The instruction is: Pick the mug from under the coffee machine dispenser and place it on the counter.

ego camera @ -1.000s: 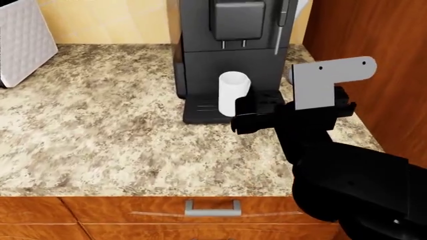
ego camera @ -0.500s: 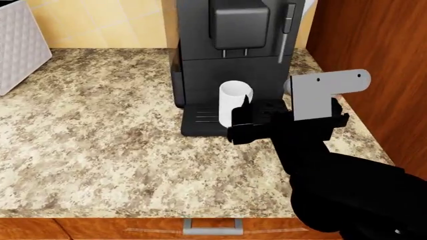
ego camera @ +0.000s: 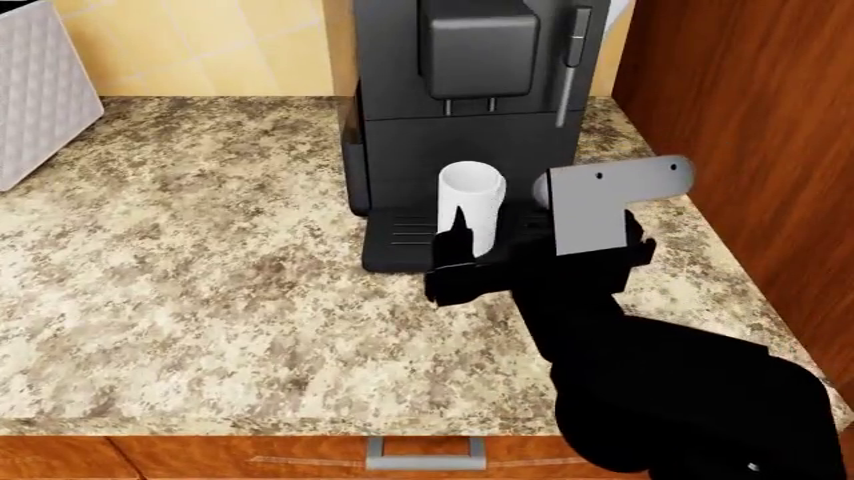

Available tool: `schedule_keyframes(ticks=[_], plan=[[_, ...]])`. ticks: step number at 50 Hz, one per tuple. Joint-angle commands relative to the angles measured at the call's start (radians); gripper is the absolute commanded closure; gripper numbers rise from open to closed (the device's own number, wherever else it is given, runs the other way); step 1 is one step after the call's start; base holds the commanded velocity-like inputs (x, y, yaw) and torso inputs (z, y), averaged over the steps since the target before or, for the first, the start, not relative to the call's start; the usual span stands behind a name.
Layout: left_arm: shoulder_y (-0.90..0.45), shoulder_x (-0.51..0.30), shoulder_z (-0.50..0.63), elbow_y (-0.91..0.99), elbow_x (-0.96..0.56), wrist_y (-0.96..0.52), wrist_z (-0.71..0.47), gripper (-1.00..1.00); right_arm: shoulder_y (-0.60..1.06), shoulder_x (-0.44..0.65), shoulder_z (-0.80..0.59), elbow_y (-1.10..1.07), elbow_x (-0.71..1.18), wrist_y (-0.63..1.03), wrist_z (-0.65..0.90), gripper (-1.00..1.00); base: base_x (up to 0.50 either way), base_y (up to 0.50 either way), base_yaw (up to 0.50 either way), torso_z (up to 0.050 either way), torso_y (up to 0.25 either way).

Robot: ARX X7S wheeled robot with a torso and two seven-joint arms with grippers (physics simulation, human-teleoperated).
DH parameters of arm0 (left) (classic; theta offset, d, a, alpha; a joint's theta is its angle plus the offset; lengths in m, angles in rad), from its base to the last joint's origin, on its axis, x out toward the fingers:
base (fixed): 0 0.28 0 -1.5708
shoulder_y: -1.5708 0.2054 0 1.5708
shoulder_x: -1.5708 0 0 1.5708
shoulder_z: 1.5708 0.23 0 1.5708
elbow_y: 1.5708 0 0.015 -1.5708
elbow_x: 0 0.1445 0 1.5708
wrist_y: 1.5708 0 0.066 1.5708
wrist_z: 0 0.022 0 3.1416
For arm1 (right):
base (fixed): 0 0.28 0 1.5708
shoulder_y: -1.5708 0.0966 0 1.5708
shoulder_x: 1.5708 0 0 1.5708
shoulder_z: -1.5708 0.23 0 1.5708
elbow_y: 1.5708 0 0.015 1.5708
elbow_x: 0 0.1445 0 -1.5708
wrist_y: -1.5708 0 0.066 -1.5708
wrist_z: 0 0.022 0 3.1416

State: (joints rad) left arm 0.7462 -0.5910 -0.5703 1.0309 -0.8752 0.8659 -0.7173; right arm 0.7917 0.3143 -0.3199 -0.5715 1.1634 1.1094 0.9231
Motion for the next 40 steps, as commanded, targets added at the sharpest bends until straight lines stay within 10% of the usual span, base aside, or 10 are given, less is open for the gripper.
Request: schedule_keyframes(ticks=[1,40], plan=[[0.007,0.007,-0.004,0.001,-0.006,0.005,0.009,-1.00,-0.018,-0.013,-0.039,0.040,-0.061,-0.048,-0.046,-1.00,0.00,0.00,0.00,0.000,0.000],[-0.001,0.038,-0.010,-0.004,-0.030,0.000,0.051,-1.00,-0.016,-0.064,-0.137,0.263,-0.253,-0.228,-0.179,-1.00,0.00,0.00,0.00,0.000,0.000]])
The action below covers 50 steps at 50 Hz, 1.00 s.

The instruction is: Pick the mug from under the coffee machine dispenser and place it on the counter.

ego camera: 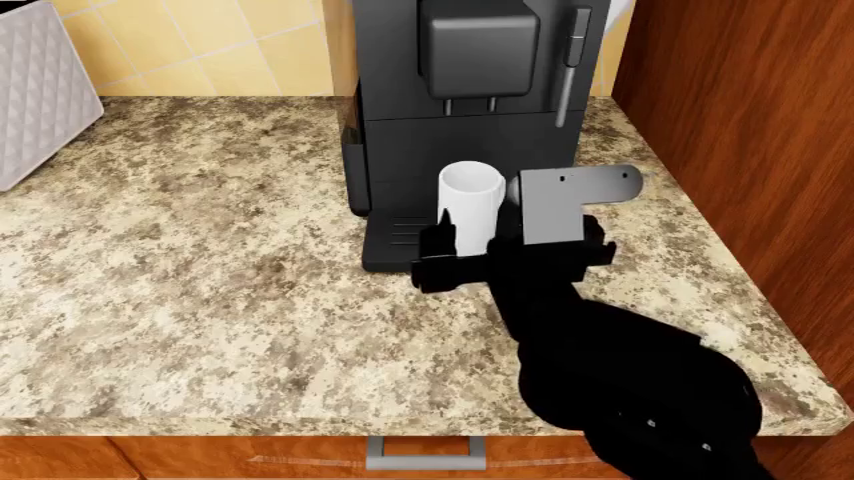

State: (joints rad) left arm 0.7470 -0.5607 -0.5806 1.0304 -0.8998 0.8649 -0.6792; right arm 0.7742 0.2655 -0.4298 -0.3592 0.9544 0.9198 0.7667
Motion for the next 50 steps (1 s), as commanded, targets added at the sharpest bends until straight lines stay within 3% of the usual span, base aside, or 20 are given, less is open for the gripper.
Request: schedule_keyframes(ticks=[1,46,47,50], plan=[[-0.003,0.009,0.001,-0.005,-0.007,0.000,0.014,-1.00,0.001,-0.017,-0.029,0.059,-0.048,-0.044,-0.025,-1.00,0.00,0.00,0.00,0.000,0.000],[0.010,0.008,-0.018,0.006,-0.016,0.005,0.010,-1.00,0.028,-0.057,-0.117,0.188,-0.134,-0.119,-0.063,-1.00,0.00,0.00,0.00,0.000,0.000],[0.011,0.007,-0.019,0.007,-0.015,0.006,0.008,-1.00,0.030,-0.056,-0.118,0.185,-0.133,-0.117,-0.062,1.00,0.00,0.00,0.00,0.000,0.000],[0.014,0.004,-0.020,0.007,-0.014,0.009,0.005,-1.00,0.036,-0.054,-0.120,0.175,-0.135,-0.117,-0.055,1.00,0.00,0.00,0.00,0.000,0.000]])
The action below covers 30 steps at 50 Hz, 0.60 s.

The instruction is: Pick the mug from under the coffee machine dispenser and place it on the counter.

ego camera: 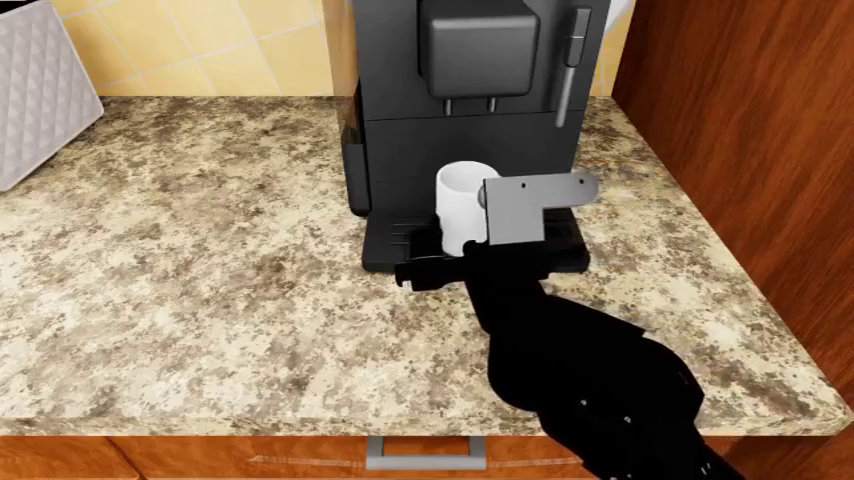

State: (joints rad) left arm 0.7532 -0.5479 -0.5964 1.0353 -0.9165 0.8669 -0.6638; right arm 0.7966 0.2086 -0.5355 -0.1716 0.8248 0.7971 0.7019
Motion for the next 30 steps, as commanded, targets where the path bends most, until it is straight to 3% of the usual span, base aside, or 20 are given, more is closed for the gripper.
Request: schedule_keyframes(ticks=[1,30], plan=[[0.007,-0.009,-0.004,0.002,0.003,0.007,-0.011,-1.00,0.015,0.003,-0.014,-0.015,-0.005,0.007,0.013,1.00,0.00,0.00,0.00,0.000,0.000],[-0.006,0.003,0.008,-0.006,0.004,-0.001,0.003,-1.00,0.021,0.011,-0.008,-0.110,0.034,0.000,0.040,1.00,0.00,0.00,0.00,0.000,0.000]])
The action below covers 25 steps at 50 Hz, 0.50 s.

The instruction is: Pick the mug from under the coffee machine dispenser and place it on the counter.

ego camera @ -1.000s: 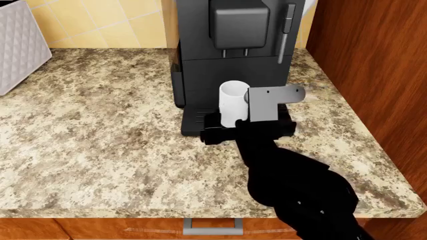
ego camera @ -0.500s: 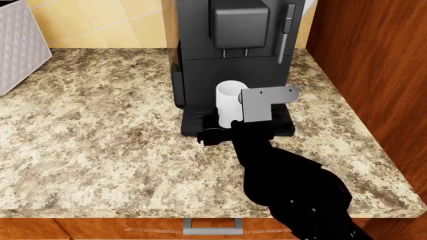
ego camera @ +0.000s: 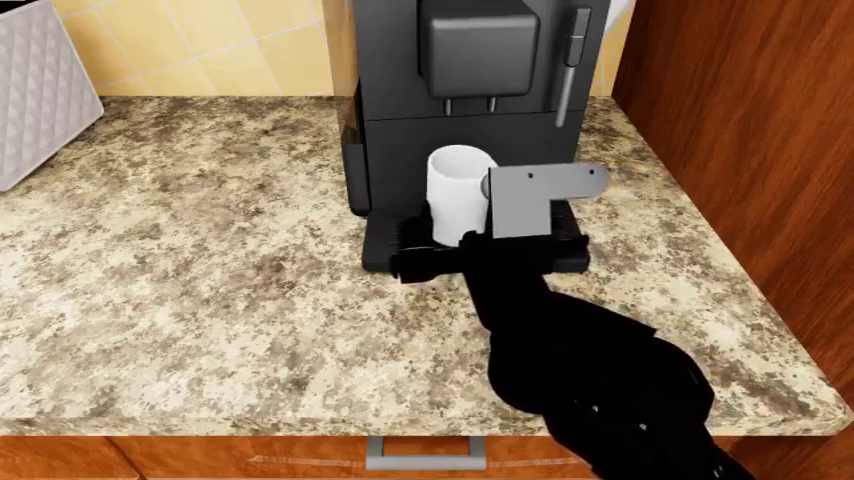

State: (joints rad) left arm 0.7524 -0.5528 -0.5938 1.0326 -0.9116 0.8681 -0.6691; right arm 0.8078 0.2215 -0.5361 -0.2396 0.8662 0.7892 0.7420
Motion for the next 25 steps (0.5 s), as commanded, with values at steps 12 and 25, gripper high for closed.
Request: schedule_keyframes(ticks=[12,25], plan=[[-0.005,0.012,-0.002,0.000,-0.008,-0.006,0.012,-1.00,0.018,-0.011,-0.035,-0.079,0.012,0.029,0.010,1.00,0.00,0.00,0.00,0.000,0.000],[0.000,0.014,-0.003,0.001,-0.007,0.000,0.012,-1.00,0.028,-0.030,-0.042,-0.164,0.069,0.061,0.037,1.00,0.00,0.00,0.00,0.000,0.001]])
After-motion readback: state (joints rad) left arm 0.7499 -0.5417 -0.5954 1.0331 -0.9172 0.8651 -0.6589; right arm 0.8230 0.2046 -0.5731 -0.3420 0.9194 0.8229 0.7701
